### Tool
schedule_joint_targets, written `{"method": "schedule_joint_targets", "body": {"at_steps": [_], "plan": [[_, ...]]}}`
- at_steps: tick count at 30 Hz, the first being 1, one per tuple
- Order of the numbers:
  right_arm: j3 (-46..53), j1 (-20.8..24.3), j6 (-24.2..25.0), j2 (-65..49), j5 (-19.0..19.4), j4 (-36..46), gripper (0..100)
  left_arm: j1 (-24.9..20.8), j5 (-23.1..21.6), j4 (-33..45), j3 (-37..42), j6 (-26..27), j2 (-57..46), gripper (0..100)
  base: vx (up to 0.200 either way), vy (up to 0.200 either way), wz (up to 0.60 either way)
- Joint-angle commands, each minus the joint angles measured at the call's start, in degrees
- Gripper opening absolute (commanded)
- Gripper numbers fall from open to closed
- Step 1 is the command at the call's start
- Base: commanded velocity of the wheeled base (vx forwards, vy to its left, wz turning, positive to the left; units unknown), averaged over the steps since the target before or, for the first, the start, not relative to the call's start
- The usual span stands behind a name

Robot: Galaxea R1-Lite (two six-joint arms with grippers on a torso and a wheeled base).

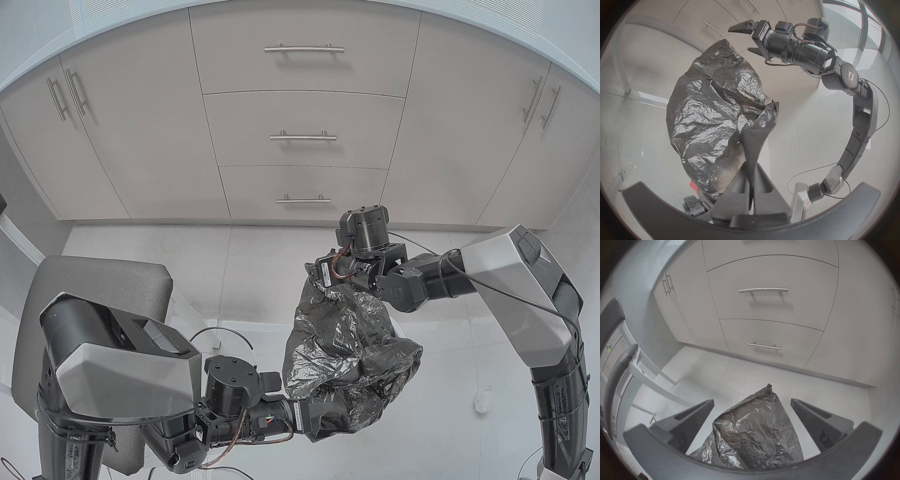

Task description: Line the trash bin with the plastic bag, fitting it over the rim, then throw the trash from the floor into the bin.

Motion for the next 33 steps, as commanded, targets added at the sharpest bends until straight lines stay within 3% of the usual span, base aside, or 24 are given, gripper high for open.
{"method": "schedule_joint_targets", "body": {"at_steps": [1,5,33], "plan": [[-2.2,0.9,0.2,0.4,0.1,2.3,100,0.0,0.0,0.0,0.0,0.6,0.2,0,0.0,0.0,0.0],[-2.6,1.5,0.1,1.5,0.3,2.6,100,0.0,0.1,-0.3,0.2,3.0,0.7,0,0.0,0.0,0.0],[-5.2,0.1,0.1,7.2,0.0,2.8,100,0.0,0.1,-1.3,0.3,2.9,1.2,0,0.0,0.0,0.0]]}}
